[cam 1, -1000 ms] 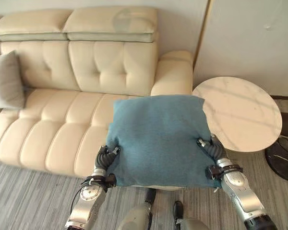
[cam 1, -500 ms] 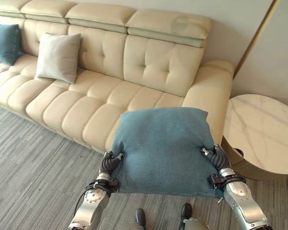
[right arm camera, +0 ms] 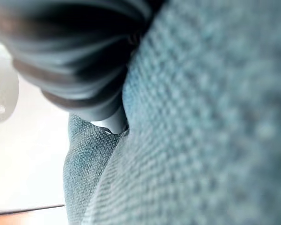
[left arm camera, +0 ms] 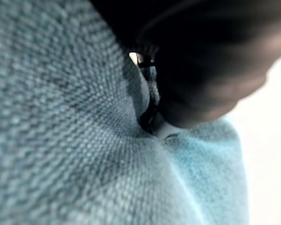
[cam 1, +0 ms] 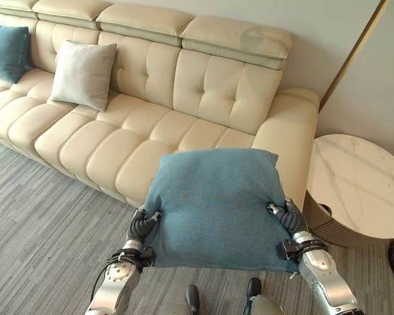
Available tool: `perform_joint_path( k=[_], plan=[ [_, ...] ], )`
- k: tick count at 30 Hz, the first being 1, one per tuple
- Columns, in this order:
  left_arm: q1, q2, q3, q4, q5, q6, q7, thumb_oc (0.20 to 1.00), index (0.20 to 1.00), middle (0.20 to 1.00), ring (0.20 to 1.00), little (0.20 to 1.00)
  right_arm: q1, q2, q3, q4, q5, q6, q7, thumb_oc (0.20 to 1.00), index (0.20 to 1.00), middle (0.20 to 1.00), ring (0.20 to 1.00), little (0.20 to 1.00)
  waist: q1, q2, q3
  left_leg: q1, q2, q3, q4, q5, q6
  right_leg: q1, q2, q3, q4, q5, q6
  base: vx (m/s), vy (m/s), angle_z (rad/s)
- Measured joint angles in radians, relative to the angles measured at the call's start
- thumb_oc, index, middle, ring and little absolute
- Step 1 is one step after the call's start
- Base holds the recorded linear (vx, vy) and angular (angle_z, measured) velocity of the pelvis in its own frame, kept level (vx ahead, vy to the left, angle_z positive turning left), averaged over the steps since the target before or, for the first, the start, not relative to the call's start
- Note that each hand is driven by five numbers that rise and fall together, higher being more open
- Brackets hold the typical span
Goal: Pick up all the scattered cushions and arrange them neatly on the sofa.
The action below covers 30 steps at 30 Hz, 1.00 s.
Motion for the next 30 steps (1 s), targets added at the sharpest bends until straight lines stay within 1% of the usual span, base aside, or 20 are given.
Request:
perform_joint_path(
  k=[3,5,6,9,10,11,12,13,15,16,17,18,20,22,23,25,26,27,29,30],
  plan=[
    [0.009,0.003,-0.001,0.000,0.000,0.000,-0.002,0.200,0.200,0.200,0.200,0.200,-0.007,-0.005,-0.003,-0.001,0.002,0.000,0.018,0.200,0.200,0.200,0.200,0.200,0.005,-0.005,0.005,0.018,-0.008,-0.019,-0.044,0.030,0.017,-0.016,0.084,0.012,-0.027,-0.012,-0.041,0.16,0.063,0.26],
    [0.008,-0.018,0.006,0.004,0.000,0.002,0.000,0.200,0.200,0.200,0.200,0.200,-0.015,-0.012,0.005,-0.001,0.017,0.001,0.026,0.200,0.200,0.200,0.200,0.200,0.011,0.014,0.025,0.021,0.012,-0.049,-0.048,0.029,0.027,-0.080,0.138,0.030,0.087,-0.043,-0.036,0.19,0.045,0.20],
    [0.002,-0.015,0.005,0.004,0.001,0.002,0.000,0.200,0.200,0.200,0.200,0.200,-0.010,-0.011,0.001,-0.005,0.017,0.001,0.026,0.200,0.200,0.200,0.200,0.200,0.000,0.023,0.036,0.022,0.015,-0.080,-0.049,0.030,0.025,-0.093,0.170,0.030,0.078,-0.056,-0.033,0.18,0.025,0.55],
    [-0.009,-0.015,-0.017,0.005,0.004,0.007,-0.005,0.200,0.200,0.200,0.200,0.200,0.010,-0.021,-0.025,-0.004,0.017,0.000,0.026,0.200,0.200,0.200,0.200,0.200,-0.030,0.005,0.041,0.050,-0.015,-0.154,-0.054,0.011,0.007,-0.116,0.184,0.059,-0.011,-0.016,-0.033,0.22,-0.030,0.87],
    [-0.007,-0.024,-0.025,0.006,0.004,0.007,-0.009,0.200,0.200,0.200,0.200,0.200,0.026,-0.020,-0.038,-0.001,0.017,0.000,0.025,0.200,0.200,0.200,0.200,0.200,-0.036,-0.002,0.039,0.071,-0.027,-0.173,-0.053,0.005,-0.008,-0.106,0.179,0.072,-0.041,0.027,-0.048,0.23,-0.058,0.98],
    [-0.002,-0.031,-0.042,0.006,0.004,0.009,-0.010,0.200,0.200,0.200,0.200,0.200,0.045,-0.025,-0.050,0.001,0.017,0.000,0.025,0.200,0.200,0.200,0.200,0.200,-0.039,0.008,0.038,0.096,-0.021,-0.205,-0.053,-0.005,-0.029,-0.061,0.182,0.047,-0.065,0.066,-0.106,0.23,-0.059,0.75],
    [0.006,-0.032,-0.048,-0.002,0.008,0.009,-0.013,0.200,0.200,0.200,0.200,0.200,0.047,-0.041,-0.050,0.004,0.017,0.000,0.025,0.200,0.200,0.200,0.200,0.200,-0.036,0.031,0.036,0.111,0.004,-0.218,-0.057,-0.017,-0.047,-0.033,0.198,0.028,-0.083,0.051,-0.124,0.20,-0.073,0.74],
    [0.007,-0.026,-0.049,-0.009,0.021,0.013,-0.024,0.200,0.200,0.200,0.200,0.200,0.049,-0.052,-0.049,0.012,0.017,0.000,0.025,0.200,0.200,0.200,0.200,0.200,-0.039,0.045,0.034,0.115,0.019,-0.232,-0.033,-0.030,-0.079,0.004,0.213,0.003,-0.106,0.050,-0.141,0.12,-0.064,0.51],
    [0.001,-0.024,-0.047,-0.024,0.020,0.013,-0.028,0.200,0.200,0.200,0.200,0.200,0.039,-0.054,-0.053,0.014,0.018,0.000,0.024,0.200,0.200,0.200,0.200,0.200,-0.040,0.042,0.033,0.066,0.029,-0.219,0.091,-0.049,-0.120,0.040,0.224,-0.012,-0.138,0.044,-0.158,0.13,-0.061,0.40],
    [-0.016,-0.025,-0.048,-0.016,0.020,0.013,-0.029,0.200,0.200,0.200,0.200,0.200,0.030,-0.059,-0.055,0.018,0.018,0.000,0.022,0.200,0.200,0.200,0.200,0.200,-0.044,0.029,0.033,-0.011,0.021,-0.191,0.238,-0.062,-0.140,0.055,0.220,-0.011,-0.161,0.042,-0.172,0.07,-0.024,0.13],
    [-0.022,-0.026,-0.047,-0.015,0.020,0.013,-0.029,0.200,0.200,0.200,0.200,0.200,0.022,-0.059,-0.053,0.018,0.018,0.000,0.015,0.200,0.200,0.200,0.200,0.200,-0.038,0.016,0.034,-0.099,0.030,-0.118,0.417,-0.063,-0.148,0.079,0.221,-0.001,-0.195,0.062,-0.202,0.07,-0.009,-0.25],
    [-0.015,-0.027,-0.046,-0.014,0.020,0.013,-0.028,0.200,0.200,0.200,0.200,0.200,0.016,-0.057,-0.052,0.016,0.018,0.000,0.012,0.200,0.200,0.200,0.200,0.200,-0.029,0.009,0.032,-0.112,0.034,-0.092,0.440,-0.082,-0.146,0.097,0.226,0.012,-0.204,0.078,-0.225,0.13,0.003,-0.47],
    [-0.030,-0.027,-0.047,-0.014,0.020,0.014,-0.031,0.200,0.200,0.200,0.200,0.200,0.016,-0.057,-0.053,0.017,0.018,-0.003,0.000,0.200,0.200,0.200,0.200,0.200,-0.048,-0.010,0.027,-0.136,0.040,-0.086,0.327,-0.089,-0.137,0.149,0.231,0.028,-0.257,0.057,-0.202,0.15,0.051,-0.28],
    [-0.044,-0.026,-0.048,-0.014,0.020,0.014,-0.035,0.200,0.200,0.200,0.200,0.200,0.015,-0.057,-0.059,0.017,0.018,-0.003,-0.010,0.200,0.200,0.200,0.200,0.200,-0.048,-0.029,0.025,-0.134,0.051,-0.091,0.174,-0.082,-0.129,0.171,0.241,0.047,-0.276,0.063,-0.201,0.11,0.106,-0.36],
    [-0.048,-0.027,-0.052,-0.014,0.021,0.016,-0.036,0.200,0.200,0.200,0.200,0.200,0.017,-0.057,-0.063,0.018,0.017,-0.003,-0.013,0.200,0.200,0.200,0.200,0.200,-0.051,-0.030,0.026,-0.143,0.057,-0.105,0.128,-0.074,-0.141,0.182,0.248,0.054,-0.277,0.068,-0.209,0.10,0.165,-0.39],
    [-0.058,-0.027,-0.058,-0.013,0.021,0.017,-0.037,0.200,0.200,0.200,0.200,0.200,0.016,-0.056,-0.064,0.027,0.017,-0.004,-0.017,0.200,0.200,0.200,0.200,0.200,-0.051,-0.036,0.023,-0.169,0.051,-0.147,0.053,-0.038,-0.151,0.193,0.255,0.078,-0.286,0.059,-0.196,0.09,0.173,-0.41],
    [-0.064,-0.028,-0.057,-0.012,0.021,0.017,-0.036,0.200,0.200,0.200,0.200,0.200,0.002,-0.049,-0.073,0.048,0.015,-0.004,-0.018,0.200,0.200,0.200,0.200,0.200,-0.042,-0.036,0.023,-0.202,0.030,-0.207,0.027,-0.005,-0.139,0.198,0.264,0.119,-0.296,0.060,-0.197,0.11,0.198,-0.90],
    [-0.060,-0.027,-0.056,-0.007,0.021,0.018,-0.031,0.200,0.200,0.200,0.200,0.200,-0.016,-0.045,-0.070,0.071,0.014,-0.004,-0.018,0.200,0.200,0.200,0.200,0.200,-0.022,-0.032,0.023,-0.202,0.024,-0.235,0.015,0.025,-0.139,0.200,0.268,0.147,-0.290,0.061,-0.198,0.19,0.305,-1.03],
    [-0.058,-0.034,-0.069,-0.001,0.021,0.020,-0.031,0.200,0.200,0.200,0.200,0.200,-0.001,-0.048,-0.072,0.074,0.013,-0.002,-0.019,0.200,0.200,0.200,0.200,0.200,-0.039,0.001,0.017,-0.179,0.031,-0.232,0.016,0.060,-0.125,0.240,0.278,0.156,-0.302,0.051,-0.183,0.18,0.293,-0.61],
    [-0.053,-0.034,-0.077,0.001,0.021,0.019,-0.032,0.200,0.200,0.200,0.200,0.200,0.016,-0.043,-0.084,0.073,0.006,0.000,-0.017,0.200,0.200,0.200,0.200,0.200,-0.049,0.033,0.008,-0.118,0.048,-0.205,-0.022,0.095,-0.110,0.249,0.284,0.183,-0.271,0.011,-0.144,0.18,0.327,-0.56]
  ],
)
